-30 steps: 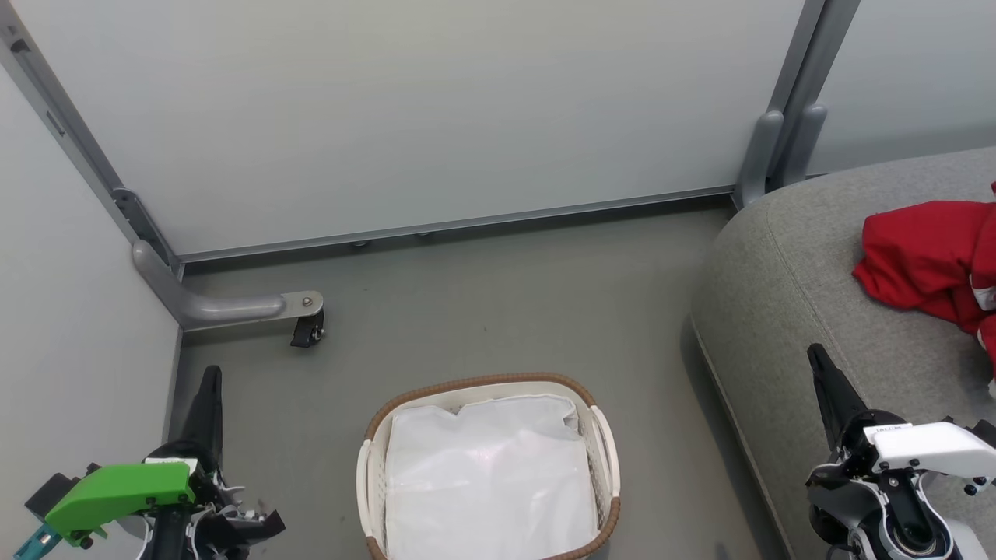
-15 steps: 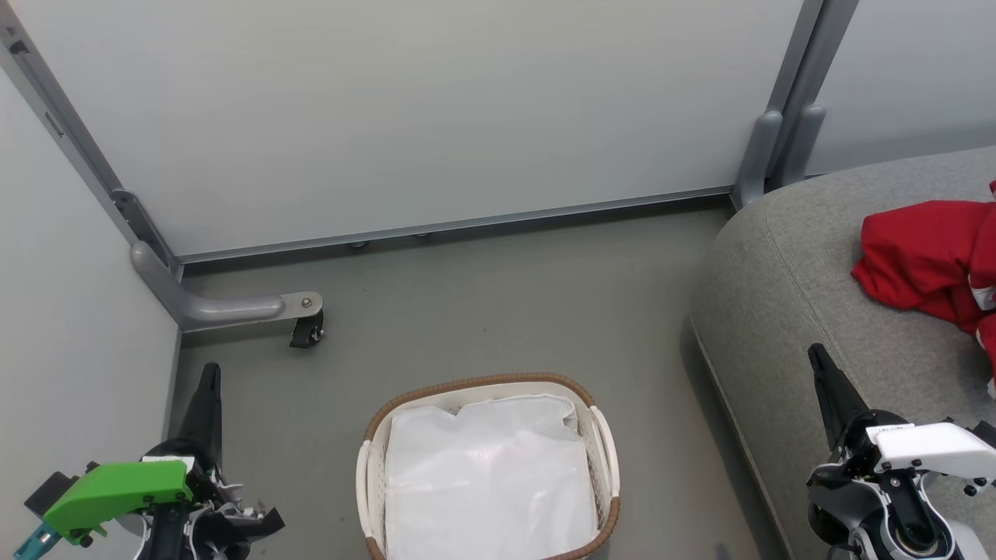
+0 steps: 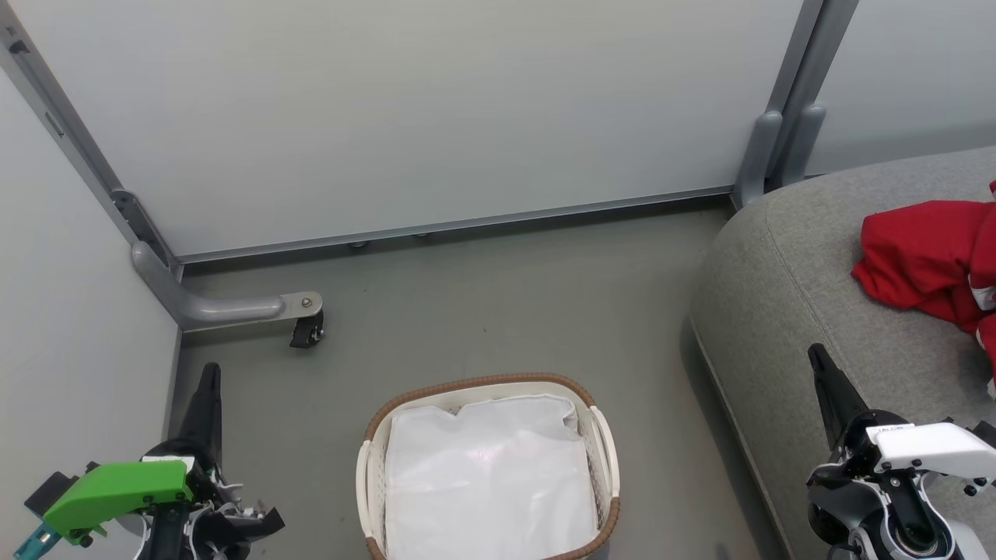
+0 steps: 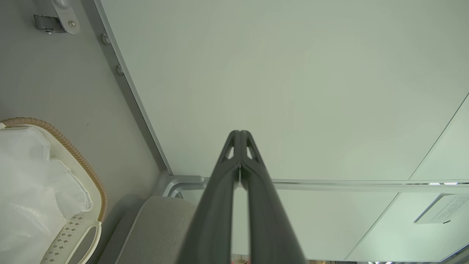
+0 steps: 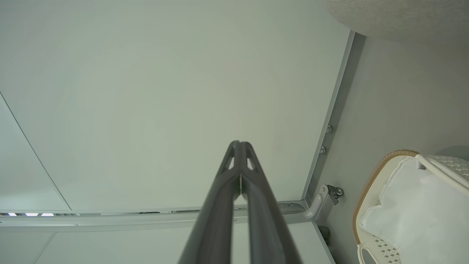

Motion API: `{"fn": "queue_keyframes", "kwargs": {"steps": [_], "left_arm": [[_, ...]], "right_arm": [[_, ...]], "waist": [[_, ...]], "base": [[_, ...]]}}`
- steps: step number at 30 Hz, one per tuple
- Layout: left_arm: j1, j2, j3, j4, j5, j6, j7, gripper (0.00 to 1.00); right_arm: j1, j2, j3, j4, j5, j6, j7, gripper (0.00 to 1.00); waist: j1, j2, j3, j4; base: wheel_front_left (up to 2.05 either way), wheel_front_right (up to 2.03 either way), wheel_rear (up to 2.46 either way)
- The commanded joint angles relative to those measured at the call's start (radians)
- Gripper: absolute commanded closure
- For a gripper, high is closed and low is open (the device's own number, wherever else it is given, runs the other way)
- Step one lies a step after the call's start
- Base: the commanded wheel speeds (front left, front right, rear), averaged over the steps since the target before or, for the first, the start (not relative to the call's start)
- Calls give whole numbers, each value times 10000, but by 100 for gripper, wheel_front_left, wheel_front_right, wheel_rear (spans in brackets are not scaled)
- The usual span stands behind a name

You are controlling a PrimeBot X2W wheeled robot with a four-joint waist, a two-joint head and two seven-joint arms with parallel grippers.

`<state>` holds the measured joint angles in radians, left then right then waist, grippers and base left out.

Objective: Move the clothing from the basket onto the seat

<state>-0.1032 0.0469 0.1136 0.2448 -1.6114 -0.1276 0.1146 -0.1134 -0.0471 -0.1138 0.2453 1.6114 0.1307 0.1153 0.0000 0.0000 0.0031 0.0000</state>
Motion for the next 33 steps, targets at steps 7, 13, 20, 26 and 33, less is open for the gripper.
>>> {"fn": "queue_keyframes", "kwargs": {"steps": [7,13,20,26,33], "left_arm": [[-98,62,24,-17,-28,-57,30,100],[-98,62,24,-18,-28,-55,30,100],[-98,62,23,-18,-29,-55,29,100],[-98,62,23,-18,-29,-55,29,100],[-98,62,22,-17,-29,-55,28,100]], "right_arm": [[112,-59,-24,-35,30,0,15,100],[112,-59,-24,-35,30,0,15,100],[112,-59,-23,-35,30,0,14,100],[113,-59,-23,-35,30,0,14,100],[113,-59,-23,-36,31,0,14,100]], "waist": [[0,0,0,1],[0,0,0,1],[0,0,0,1],[0,0,0,1],[0,0,0,0]], "base": [[0,0,0],[0,0,0],[0,0,0],[0,0,0],[0,0,0]]}}
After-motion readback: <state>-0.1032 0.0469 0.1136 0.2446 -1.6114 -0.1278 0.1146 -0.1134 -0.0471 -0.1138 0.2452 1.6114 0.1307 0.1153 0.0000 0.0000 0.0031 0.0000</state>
